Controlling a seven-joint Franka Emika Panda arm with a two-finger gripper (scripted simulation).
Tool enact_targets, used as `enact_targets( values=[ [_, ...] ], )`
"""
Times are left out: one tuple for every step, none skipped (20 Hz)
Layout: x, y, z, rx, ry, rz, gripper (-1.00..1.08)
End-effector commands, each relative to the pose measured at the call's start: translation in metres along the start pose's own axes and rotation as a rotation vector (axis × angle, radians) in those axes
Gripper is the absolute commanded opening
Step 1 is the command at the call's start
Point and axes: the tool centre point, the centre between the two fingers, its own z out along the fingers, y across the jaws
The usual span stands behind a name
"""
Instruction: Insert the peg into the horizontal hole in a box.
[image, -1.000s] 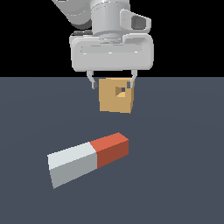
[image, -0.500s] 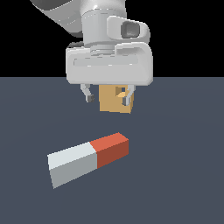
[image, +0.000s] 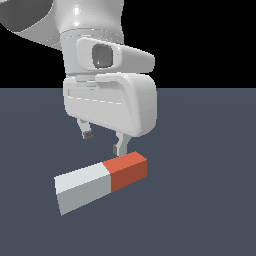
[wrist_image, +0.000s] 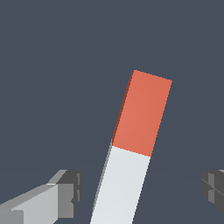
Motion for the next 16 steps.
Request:
enact_targets(
  values=[
    [-0.013, -0.002, 0.008, 0.000, -0.003, 0.081, 1.00],
    [-0.018, -0.002, 0.011, 0.000, -0.004, 0.108, 1.00],
    [-0.022, -0.003, 0.013, 0.000, -0.005, 0.134, 1.00],
    [-0.026, -0.004, 0.016, 0.000, -0.006, 0.157, 1.00],
    [-0.029, -0.005, 0.018, 0.000, -0.007, 0.178, 1.00],
    [-0.033, -0.006, 0.020, 0.000, -0.008, 0.198, 1.00],
    [-0.035, -0.007, 0.022, 0.000, -0.009, 0.215, 1.00],
    [-0.038, -0.008, 0.024, 0.000, -0.009, 0.231, 1.00],
    [-0.040, -0.009, 0.025, 0.000, -0.010, 0.244, 1.00],
    [-0.042, -0.010, 0.026, 0.001, -0.010, 0.256, 1.00],
    [-0.043, -0.010, 0.027, 0.001, -0.010, 0.265, 1.00],
    [-0.045, -0.011, 0.028, 0.001, -0.011, 0.272, 1.00],
    [-0.045, -0.011, 0.029, 0.001, -0.011, 0.278, 1.00],
    [-0.046, -0.012, 0.029, 0.001, -0.011, 0.281, 1.00],
    [-0.046, -0.012, 0.029, 0.001, -0.011, 0.282, 1.00],
    [-0.046, -0.012, 0.029, 0.001, -0.011, 0.281, 1.00]
  ],
)
